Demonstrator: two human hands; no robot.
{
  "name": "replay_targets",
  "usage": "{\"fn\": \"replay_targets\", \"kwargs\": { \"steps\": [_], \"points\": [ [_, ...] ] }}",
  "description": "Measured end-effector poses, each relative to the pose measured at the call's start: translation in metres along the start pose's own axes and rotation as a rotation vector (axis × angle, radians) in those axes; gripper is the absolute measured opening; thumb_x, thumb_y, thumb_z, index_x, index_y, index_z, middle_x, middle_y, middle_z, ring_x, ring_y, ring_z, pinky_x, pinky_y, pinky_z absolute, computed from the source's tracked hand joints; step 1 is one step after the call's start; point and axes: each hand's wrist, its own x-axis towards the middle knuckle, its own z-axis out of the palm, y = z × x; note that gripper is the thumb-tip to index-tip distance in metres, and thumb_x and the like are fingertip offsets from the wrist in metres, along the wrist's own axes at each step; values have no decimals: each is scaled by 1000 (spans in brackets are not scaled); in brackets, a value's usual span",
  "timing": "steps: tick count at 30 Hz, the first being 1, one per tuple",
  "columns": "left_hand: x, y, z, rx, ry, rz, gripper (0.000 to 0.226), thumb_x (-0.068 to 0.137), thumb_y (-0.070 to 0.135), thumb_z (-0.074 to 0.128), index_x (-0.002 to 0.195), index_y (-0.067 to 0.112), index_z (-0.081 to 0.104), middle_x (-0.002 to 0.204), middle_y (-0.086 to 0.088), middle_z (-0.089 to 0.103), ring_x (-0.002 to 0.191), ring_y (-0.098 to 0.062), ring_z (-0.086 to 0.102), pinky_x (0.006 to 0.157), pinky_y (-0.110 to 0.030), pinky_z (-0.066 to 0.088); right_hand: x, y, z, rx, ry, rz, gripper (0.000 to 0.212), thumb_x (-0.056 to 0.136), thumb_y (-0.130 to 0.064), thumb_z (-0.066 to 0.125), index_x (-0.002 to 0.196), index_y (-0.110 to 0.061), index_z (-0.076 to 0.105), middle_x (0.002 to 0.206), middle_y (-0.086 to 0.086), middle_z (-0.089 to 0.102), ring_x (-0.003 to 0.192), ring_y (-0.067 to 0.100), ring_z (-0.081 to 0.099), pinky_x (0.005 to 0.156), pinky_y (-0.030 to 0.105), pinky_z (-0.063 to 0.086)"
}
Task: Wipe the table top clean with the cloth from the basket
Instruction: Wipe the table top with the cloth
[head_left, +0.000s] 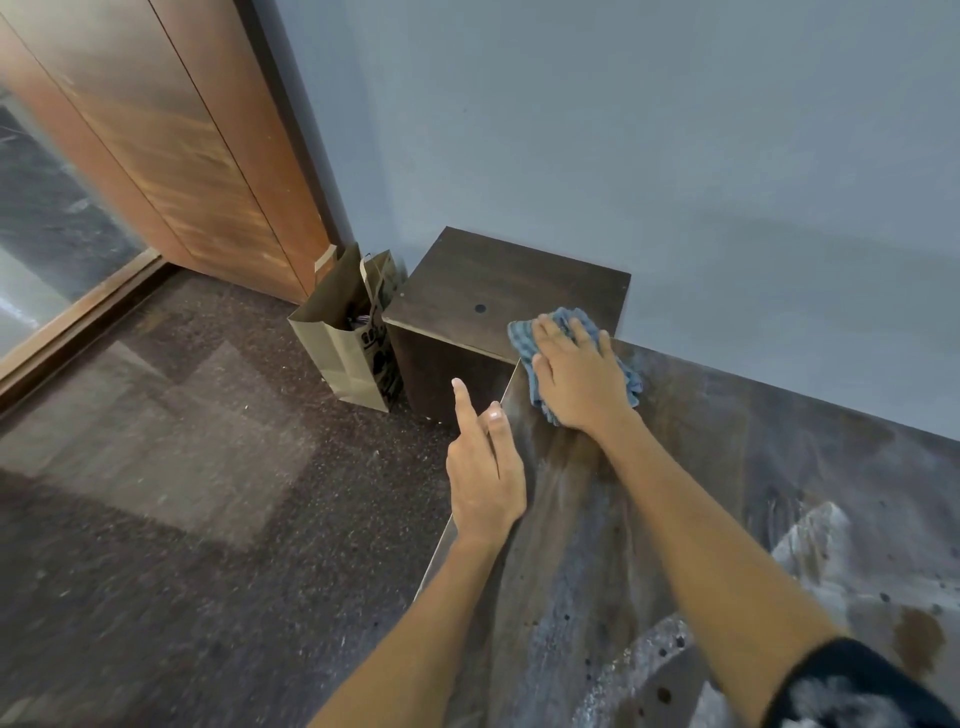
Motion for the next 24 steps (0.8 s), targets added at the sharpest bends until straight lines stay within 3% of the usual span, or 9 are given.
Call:
{"fn": "replay_targets", "kwargs": {
  "steps": [2, 4, 9, 11, 15, 18, 21, 24],
  "points": [
    [1, 0, 0, -10, -1, -10, 52, 100, 29, 30, 146, 7, 20, 50, 11, 48, 40, -9, 43, 44, -20, 33, -21, 12, 1, -66, -19, -192, 50, 102, -34, 21, 150, -26, 15, 158, -8, 16, 147, 17, 7, 117, 46, 2],
    [1, 0, 0, -22, 0, -7, 53, 100, 32, 28, 146, 7, 20, 48, 8, 48, 42, -10, 45, 44, -19, 34, -40, 28, 2, -101, -48, -244, 50, 101, -38, 18, 150, -33, 11, 158, -15, 13, 147, 12, 5, 117, 46, -1],
    [0, 0, 2, -10, 7, -14, 61, 95, 40, 24, 146, 8, 20, 54, 21, 47, 45, -5, 48, 48, -19, 36, -8, 30, -2, -72, -25, 69, 49, 102, -36, 19, 150, -30, 12, 159, -12, 11, 147, 19, 5, 116, 52, -2],
    [0, -1, 2, -12, 7, -10, 62, 94, 41, 24, 146, 8, 19, 52, 17, 49, 46, -4, 48, 49, -19, 33, 10, 11, -3, -4, -13, 146, 49, 102, -34, 21, 150, -26, 15, 159, -8, 12, 147, 23, 3, 116, 51, -2],
    [1, 1, 1, -33, 15, -13, 63, 94, 39, 27, 146, 5, 19, 62, 6, 63, 48, -6, 50, 53, -21, 40, -7, -15, 5, -53, 8, -86, 48, 101, -35, 26, 148, -28, 23, 157, -8, 19, 147, 23, 5, 115, 52, -5],
    [2, 1, 0, -37, 16, -1, 56, 98, 30, 31, 146, 4, 18, 45, 10, 44, 43, -3, 46, 46, -14, 34, -40, -14, 16, -3, -20, -214, 49, 102, -37, 21, 150, -30, 18, 158, -13, 15, 147, 14, 1, 116, 43, -5],
    [2, 1, -1, -29, 11, -7, 54, 100, 27, 32, 147, 4, 18, 46, 8, 44, 43, -6, 46, 46, -15, 33, -46, 1, 16, 28, 1, -181, 49, 102, -35, 20, 150, -28, 15, 158, -11, 15, 147, 12, 6, 118, 37, 2],
    [1, 1, 0, -38, 7, -16, 62, 95, 39, 26, 147, 7, 18, 54, 0, 56, 41, -9, 44, 47, -22, 35, -22, 4, 11, 23, 39, -1, 50, 102, -34, 20, 151, -23, 15, 159, -5, 16, 147, 18, 10, 119, 40, 7]
  ]
}}
